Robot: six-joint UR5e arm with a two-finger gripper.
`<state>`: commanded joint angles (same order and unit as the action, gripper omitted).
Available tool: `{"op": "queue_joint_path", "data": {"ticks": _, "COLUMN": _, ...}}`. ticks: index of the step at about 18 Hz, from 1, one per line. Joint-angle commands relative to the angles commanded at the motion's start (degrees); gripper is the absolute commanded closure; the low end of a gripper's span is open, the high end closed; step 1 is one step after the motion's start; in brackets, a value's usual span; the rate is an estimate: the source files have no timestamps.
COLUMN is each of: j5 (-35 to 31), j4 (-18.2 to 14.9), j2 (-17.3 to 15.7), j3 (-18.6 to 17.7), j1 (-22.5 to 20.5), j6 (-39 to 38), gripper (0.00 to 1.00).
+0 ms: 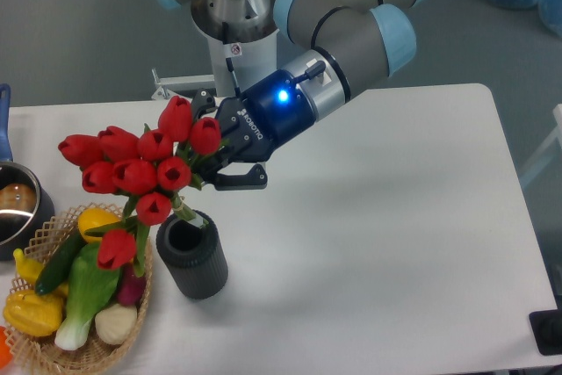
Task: Insert the flowers into the vase
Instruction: 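Position the tulip stems over the vase opening, then lower the tulip stems down into the black vase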
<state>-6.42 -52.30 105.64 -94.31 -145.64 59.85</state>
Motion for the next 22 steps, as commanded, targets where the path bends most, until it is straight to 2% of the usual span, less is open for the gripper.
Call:
{"op": "queue_joint_path", "data": {"ticks": 7, "j5": 0.1, "j4": 0.4, "j2": 1.2, "j3": 0.3, "j1": 2.0, "j6": 0.4, "gripper": 1.0}}
{"op": "queue_joint_path", "data": {"ticks": 15, "j5": 0.0, "j4": 0.4, "j2": 1.7, "j3": 0.2, "j1": 2.2, "j6": 0.4, "gripper": 1.0}}
{"op": "queue_joint_path", "data": {"ticks": 22, "j5": -2.2, "j4": 1.0, "j2": 5.4, "j3": -1.1, "j1": 3.1, "j6": 1.9, "gripper": 1.0}}
